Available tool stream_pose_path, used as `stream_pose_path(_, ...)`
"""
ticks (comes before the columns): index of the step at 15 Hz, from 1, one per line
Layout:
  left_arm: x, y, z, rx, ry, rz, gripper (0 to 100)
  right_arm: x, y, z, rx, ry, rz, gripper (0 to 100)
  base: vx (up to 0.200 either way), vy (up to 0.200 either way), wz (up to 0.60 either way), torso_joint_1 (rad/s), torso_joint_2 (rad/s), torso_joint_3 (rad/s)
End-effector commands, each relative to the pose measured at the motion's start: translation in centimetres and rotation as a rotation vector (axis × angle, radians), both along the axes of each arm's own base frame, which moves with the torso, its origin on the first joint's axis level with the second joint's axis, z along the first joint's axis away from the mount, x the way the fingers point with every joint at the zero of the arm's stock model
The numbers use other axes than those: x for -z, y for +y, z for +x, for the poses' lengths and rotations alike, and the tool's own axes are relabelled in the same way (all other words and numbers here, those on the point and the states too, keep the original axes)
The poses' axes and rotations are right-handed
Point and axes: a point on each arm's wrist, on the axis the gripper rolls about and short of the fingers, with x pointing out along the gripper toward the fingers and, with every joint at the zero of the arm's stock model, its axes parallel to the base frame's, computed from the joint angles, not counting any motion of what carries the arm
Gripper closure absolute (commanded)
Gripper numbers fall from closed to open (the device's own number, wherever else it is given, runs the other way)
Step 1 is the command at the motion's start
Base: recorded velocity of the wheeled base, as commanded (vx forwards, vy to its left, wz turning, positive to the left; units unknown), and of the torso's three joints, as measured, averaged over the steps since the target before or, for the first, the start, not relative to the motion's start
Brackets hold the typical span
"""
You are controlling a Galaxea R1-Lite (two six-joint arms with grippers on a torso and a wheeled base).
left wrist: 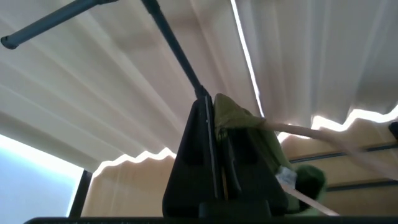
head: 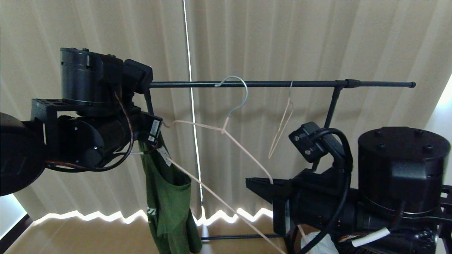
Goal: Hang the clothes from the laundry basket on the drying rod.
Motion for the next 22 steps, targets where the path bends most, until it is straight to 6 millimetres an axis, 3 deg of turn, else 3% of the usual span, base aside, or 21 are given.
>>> stream_pose_path(1,-1.0,0.0,-1.3,0.019,-0.027,-0.014,100,0.7,2.1,1.6,0.004,0.011,-0.015,100,0.000,0.000,0.00,0.000,0.00,0.000)
stream_pose_path(8,-1.9,-1.7,-6.1,0.206,-0.057,-0.031,100,2.0,5.3,4.0,0.004,0.022,-0.034,100,0.000,0.000,0.00,0.000,0.00,0.000)
stream_pose_path(15,-1.4,-1.3,-9.1,0.464,-0.019,-0.085,100,1.1,4.8,4.2,0.023,0.003,-0.014,100,0.000,0.000,0.00,0.000,0.00,0.000)
stream_pose_path(22,0.3,-0.7,-9.8,0.485,0.024,-0.050,100,-0.6,3.6,4.1,0.044,-0.030,0.028,100,0.000,0.000,0.00,0.000,0.00,0.000)
